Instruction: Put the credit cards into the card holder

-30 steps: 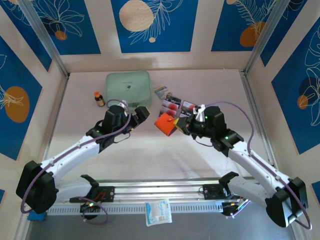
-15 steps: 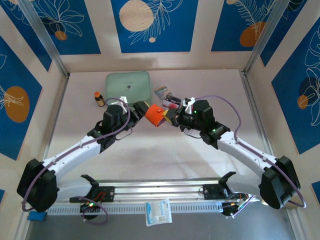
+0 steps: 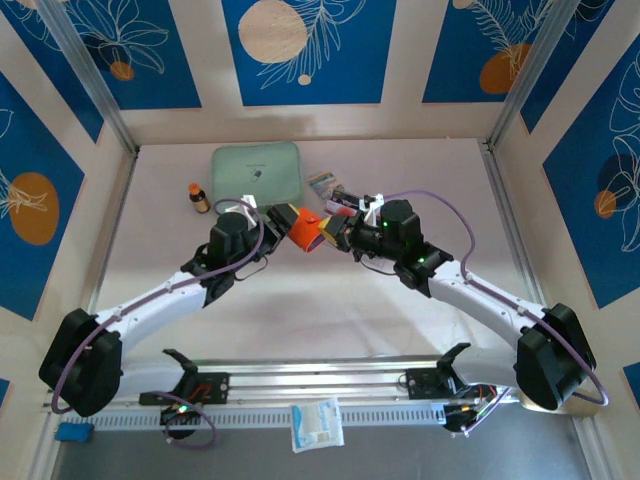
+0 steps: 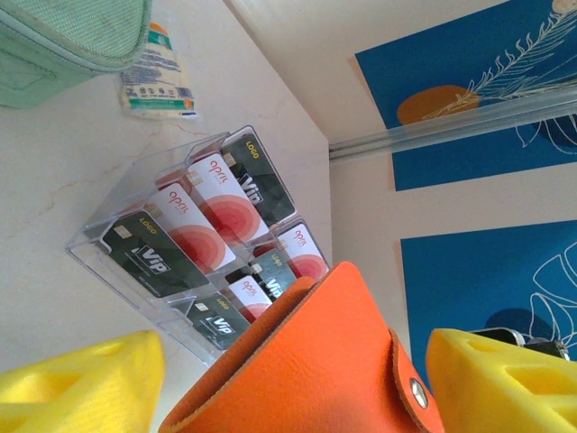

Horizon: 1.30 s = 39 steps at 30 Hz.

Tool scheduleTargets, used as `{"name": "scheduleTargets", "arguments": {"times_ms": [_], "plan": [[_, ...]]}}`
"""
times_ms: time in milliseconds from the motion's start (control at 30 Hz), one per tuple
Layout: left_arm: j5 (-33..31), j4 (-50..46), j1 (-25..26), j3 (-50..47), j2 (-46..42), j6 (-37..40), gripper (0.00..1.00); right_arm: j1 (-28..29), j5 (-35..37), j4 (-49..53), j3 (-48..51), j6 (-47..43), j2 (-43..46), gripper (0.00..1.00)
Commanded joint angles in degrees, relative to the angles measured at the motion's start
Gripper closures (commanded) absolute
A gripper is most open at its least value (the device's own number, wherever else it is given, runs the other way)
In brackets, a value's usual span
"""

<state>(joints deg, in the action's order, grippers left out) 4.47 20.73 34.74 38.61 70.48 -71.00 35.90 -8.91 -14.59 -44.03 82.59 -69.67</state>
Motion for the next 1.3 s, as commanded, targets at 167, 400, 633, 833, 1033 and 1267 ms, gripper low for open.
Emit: {"name": "scheduleTargets", "arguments": {"times_ms": [167, 400, 633, 833, 1033, 1267], "plan": [[-0.53, 3.18, 0.41, -1.97, -0.78, -0.73, 0.22, 0.3, 0.85, -2.44, -1.76, 0.93, -0.37, 1.0], [-0.08, 6.72, 0.54, -1.55, 0.34, -1.92, 0.32, 0.71, 0.47, -4.12, -1.94, 1.91, -1.69, 1.0], [-0.23, 9.89, 0.7, -2.57, 0.87, -3.1, 0.52, 0.84, 0.21, -6.51, -0.69, 3.26, -2.56, 1.0], [-0.98, 12.13, 0.72, -3.08, 1.14, -2.96, 0.79, 0.93, -0.15, -7.83, 1.35, 3.88, -2.59, 1.0], [-1.56, 12.74, 0.01, -2.84, 1.31, 1.41, 1.0, 0.62, 0.2, -4.95, 7.37, 2.86, -0.42, 0.8], [2.11, 7.23, -1.38, -0.55, 0.32, 14.17, 1.0, -2.61, 2.4, 19.12, 10.62, -10.68, 7.74, 0.56]]}}
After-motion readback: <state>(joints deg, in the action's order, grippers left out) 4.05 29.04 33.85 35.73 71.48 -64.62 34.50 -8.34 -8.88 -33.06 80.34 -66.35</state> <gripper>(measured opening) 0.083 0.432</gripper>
